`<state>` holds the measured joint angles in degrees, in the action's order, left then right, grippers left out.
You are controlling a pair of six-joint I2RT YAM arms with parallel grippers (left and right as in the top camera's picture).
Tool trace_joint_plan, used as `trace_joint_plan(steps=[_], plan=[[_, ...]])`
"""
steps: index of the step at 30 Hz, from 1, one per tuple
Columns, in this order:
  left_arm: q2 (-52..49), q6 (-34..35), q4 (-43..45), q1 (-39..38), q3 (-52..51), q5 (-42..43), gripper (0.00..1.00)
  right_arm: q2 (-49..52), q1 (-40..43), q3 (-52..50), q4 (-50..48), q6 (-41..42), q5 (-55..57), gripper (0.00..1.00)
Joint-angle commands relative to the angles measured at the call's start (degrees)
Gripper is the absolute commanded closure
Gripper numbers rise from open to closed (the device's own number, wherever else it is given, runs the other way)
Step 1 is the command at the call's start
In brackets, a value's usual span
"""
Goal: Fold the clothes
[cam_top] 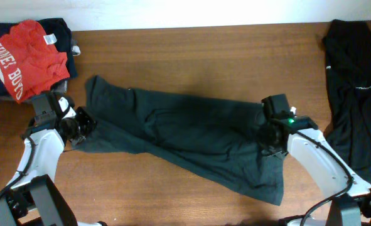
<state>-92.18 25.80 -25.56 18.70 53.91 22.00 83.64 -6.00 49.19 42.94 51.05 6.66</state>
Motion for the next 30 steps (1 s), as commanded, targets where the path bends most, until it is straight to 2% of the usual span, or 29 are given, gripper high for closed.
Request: trace_joint_plan(steps=[1, 2, 3, 4, 5, 6, 8, 11, 12, 13, 15, 19, 23, 30], plan=[[-0.4, 0.5, 0.7, -0.2, 1.2, -3.3, 0.96, -0.9, 2.8, 1.2, -2.4, -3.3, 0.6, 0.78], [-0.5, 0.5, 0.9, -0.2, 1.2, -4.1, 0.94, -0.9, 3.3, 1.2, -2.8, -3.3, 0.5, 0.78], [-0.5, 0.5, 1.2, -0.2, 1.2, -4.8, 0.87, -0.9, 3.6, 1.2, -3.2, -3.3, 0.4, 0.77], [-0.7, 0.5, 1.6, -0.2, 1.2, -5.1, 0.60, -0.9, 3.8, 1.2, -3.6, -4.1, -0.2, 0.67], [-0.7, 0.5, 1.7, -0.2, 1.2, -5.1, 0.44, -0.9, 3.9, 1.4, -3.4, -5.2, -0.8, 0.56], [-0.7, 0.5, 1.7, -0.2, 1.2, -5.1, 0.33, -0.9, 3.8, 1.7, -2.8, -6.5, -2.0, 0.45], [-0.7, 0.5, 1.5, -0.2, 1.2, -5.0, 0.21, -0.9, 3.8, 2.6, -0.1, -7.3, -4.3, 0.40], [-0.7, 0.5, 1.6, -0.2, 1.2, -5.1, 0.16, -1.7, 3.8, 5.3, 8.9, -7.1, -6.0, 0.37], [-0.7, 0.5, 1.6, -0.2, 1.2, -5.1, 0.13, -2.3, 3.8, 5.9, 11.2, -7.0, -5.9, 0.35], [-0.7, 0.5, 1.5, -0.2, 1.2, -5.1, 0.06, -3.0, 3.8, 6.3, 13.3, -6.3, -5.8, 0.33], [-0.7, 0.5, 1.5, -0.2, 1.2, -5.1, 0.01, -4.4, 3.8, 6.4, 17.2, -3.9, -6.1, 0.31], [-0.7, 0.5, 1.5, -0.2, 1.2, -5.1, 0.01, -6.4, 3.8, 6.1, 27.5, 1.9, -7.7, 0.27], [-0.7, 0.5, 1.5, -0.2, 1.2, -5.1, 0.01, -6.5, 3.8, 4.7, 30.4, 2.0, -11.5, 0.25], [-0.7, 0.5, 1.5, -0.2, 1.2, -5.1, 0.01, -6.5, 3.7, -1.7, 27.2, 1.9, -13.2, 0.26]])
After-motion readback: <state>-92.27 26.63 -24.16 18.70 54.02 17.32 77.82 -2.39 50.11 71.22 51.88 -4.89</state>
